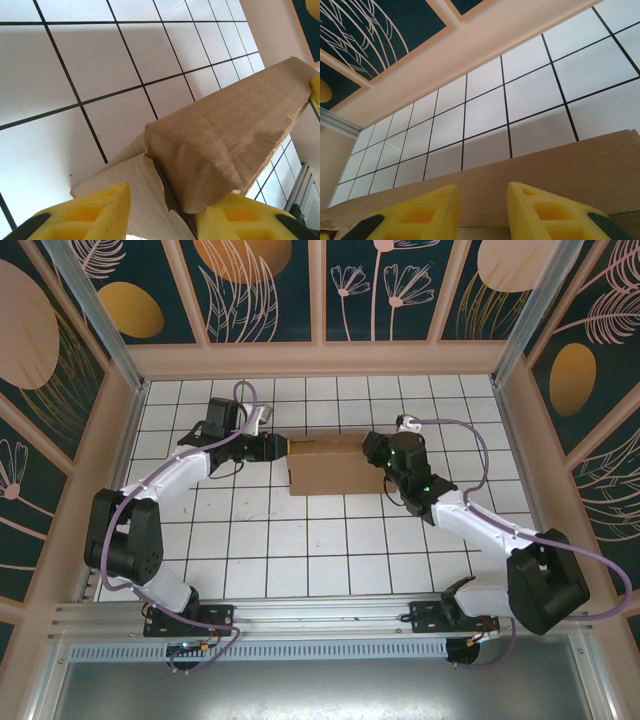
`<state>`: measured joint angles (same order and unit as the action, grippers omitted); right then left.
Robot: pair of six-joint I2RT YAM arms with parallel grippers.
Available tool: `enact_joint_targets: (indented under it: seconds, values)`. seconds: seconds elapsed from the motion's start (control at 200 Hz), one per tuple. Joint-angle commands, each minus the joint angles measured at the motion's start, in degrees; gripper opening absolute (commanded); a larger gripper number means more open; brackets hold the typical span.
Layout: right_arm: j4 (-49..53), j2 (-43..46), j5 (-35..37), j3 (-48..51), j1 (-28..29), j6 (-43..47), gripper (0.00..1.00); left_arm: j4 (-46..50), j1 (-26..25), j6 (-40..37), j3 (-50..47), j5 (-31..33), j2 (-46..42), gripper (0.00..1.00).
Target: Fold the paper box
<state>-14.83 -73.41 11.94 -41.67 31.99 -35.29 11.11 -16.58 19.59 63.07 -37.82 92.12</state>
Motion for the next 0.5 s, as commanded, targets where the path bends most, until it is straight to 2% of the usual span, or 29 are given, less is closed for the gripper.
enact_joint_targets:
  seconds: [0.0,0.275,0.49]
  values:
    - [9.92,-1.5,0.63,5.25,0.27,-0.73,0.32,2.76,-0.96,-0.09,-2.02,0.99,-1.03,0.39]
    - [6.49,-0.66,1.31,10.42,0.36,-2.76,0.31,0.98,-0.96,0.66,-4.52,0.74,-3.62,0.47]
    - [6.22,-1.92,2.07,10.54,0.4,-3.42,0.31,3.17,-0.91,-0.44,-4.31,-0.66,-5.45,0.48]
